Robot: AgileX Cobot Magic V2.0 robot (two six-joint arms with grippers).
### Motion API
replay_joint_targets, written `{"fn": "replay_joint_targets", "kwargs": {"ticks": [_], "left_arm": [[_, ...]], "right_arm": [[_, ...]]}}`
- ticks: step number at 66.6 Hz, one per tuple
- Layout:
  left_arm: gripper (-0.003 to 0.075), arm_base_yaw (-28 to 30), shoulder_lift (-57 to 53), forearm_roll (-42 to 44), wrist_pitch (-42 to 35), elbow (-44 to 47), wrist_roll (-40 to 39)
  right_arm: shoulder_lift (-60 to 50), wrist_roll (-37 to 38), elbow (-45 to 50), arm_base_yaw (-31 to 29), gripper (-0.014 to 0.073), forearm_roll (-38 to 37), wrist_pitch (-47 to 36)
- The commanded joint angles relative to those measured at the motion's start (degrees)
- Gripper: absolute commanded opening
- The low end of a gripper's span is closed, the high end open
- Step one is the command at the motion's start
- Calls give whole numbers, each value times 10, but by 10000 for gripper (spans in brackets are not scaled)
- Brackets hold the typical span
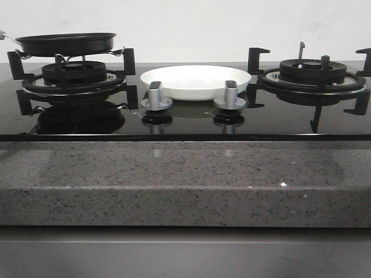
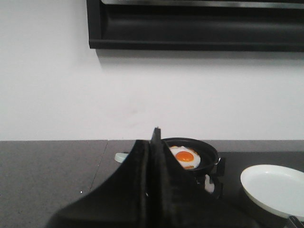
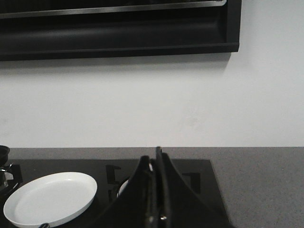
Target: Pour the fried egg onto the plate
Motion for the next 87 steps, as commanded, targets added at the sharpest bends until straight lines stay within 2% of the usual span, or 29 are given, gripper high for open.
{"fn": "replay_joint_targets", "kwargs": {"ticks": [1, 17, 34, 56, 61, 66, 78, 82, 87], "left_arm": [[-20, -1, 55, -5, 9, -56, -6], [-20, -1, 136, -8, 20, -68, -6], [-20, -1, 194, -8, 16, -68, -6], [-8, -1, 250, -8, 16, -68, -6], [61, -1, 260, -8, 16, -68, -6], [176, -1, 269, -8, 16, -68, -6], [510, -1, 280, -8, 15, -68, -6], [533, -1, 280, -8, 17, -68, -6], [526, -1, 280, -18, 19, -68, -6]], "right_arm": [[51, -5, -52, -3, -109, 1, 14], [132, -5, -58, -3, -109, 1, 107], [188, -5, -54, -3, -109, 1, 127], [204, -5, -54, -3, -108, 1, 123], [204, -5, -54, -3, -78, 1, 121], [204, -5, -54, -3, 14, 1, 118], [204, -5, -54, -3, 371, 1, 112], [204, -5, -54, -3, 433, 2, 112], [205, -5, -54, -3, 447, 21, 110]]}}
